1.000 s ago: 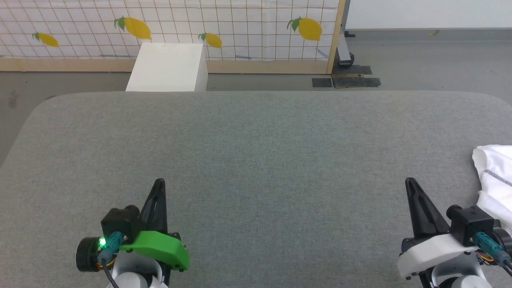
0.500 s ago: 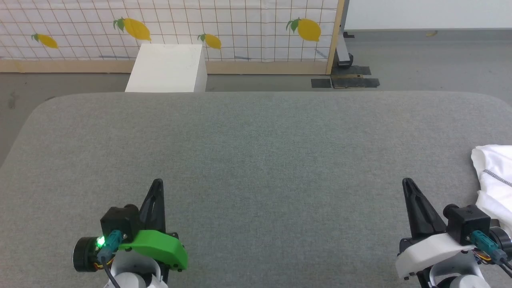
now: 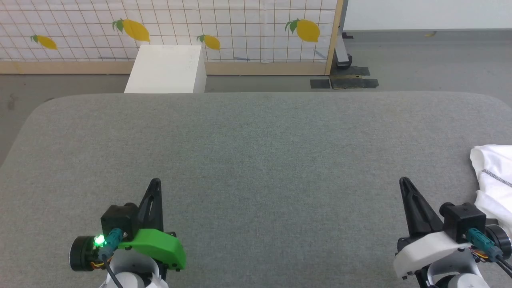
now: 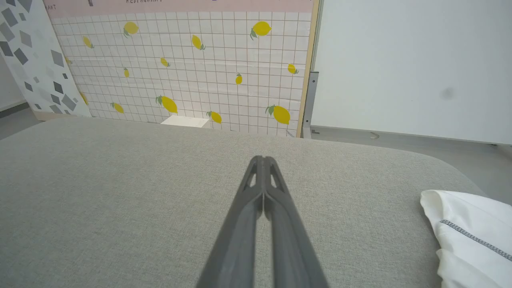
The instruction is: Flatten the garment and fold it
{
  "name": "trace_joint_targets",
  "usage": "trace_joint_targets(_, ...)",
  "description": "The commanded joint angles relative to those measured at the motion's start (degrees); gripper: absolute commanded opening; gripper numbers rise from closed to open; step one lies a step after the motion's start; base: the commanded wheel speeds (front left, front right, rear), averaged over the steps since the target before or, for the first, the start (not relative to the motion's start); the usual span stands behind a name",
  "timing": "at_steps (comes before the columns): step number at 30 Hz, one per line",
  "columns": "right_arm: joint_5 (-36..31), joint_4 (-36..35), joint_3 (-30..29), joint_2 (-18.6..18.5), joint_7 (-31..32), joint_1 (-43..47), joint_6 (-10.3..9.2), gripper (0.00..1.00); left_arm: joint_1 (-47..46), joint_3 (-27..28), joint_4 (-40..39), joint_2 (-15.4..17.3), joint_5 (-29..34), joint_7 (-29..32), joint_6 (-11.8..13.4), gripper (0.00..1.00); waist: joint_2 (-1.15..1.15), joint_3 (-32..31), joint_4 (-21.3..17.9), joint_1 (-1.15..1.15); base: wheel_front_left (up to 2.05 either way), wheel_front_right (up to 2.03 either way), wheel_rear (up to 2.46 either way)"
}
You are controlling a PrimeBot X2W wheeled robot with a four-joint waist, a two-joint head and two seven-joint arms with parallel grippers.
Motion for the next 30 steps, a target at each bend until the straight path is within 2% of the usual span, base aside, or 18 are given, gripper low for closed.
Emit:
trace_joint_targets(1, -0.6, -0.4, 0.2, 0.2, 0.4, -0.8, -0.06, 0.0, 1.0, 0.2, -0.5, -0.2, 0.7, 0.4, 0.5, 0.0, 0.0, 0.0, 0.0, 0.0, 0.0, 0.0, 0.0)
trace_joint_targets(30, -1.9, -0.9, 1.1, 0.3, 2.5, -1.2, -0.08, 0.0, 1.7, 1.2, -3.1, -0.2, 3.9, 4.0, 1.1, 0.0, 0.0, -0.3, -0.3, 0.0, 0.0, 0.0, 0.0)
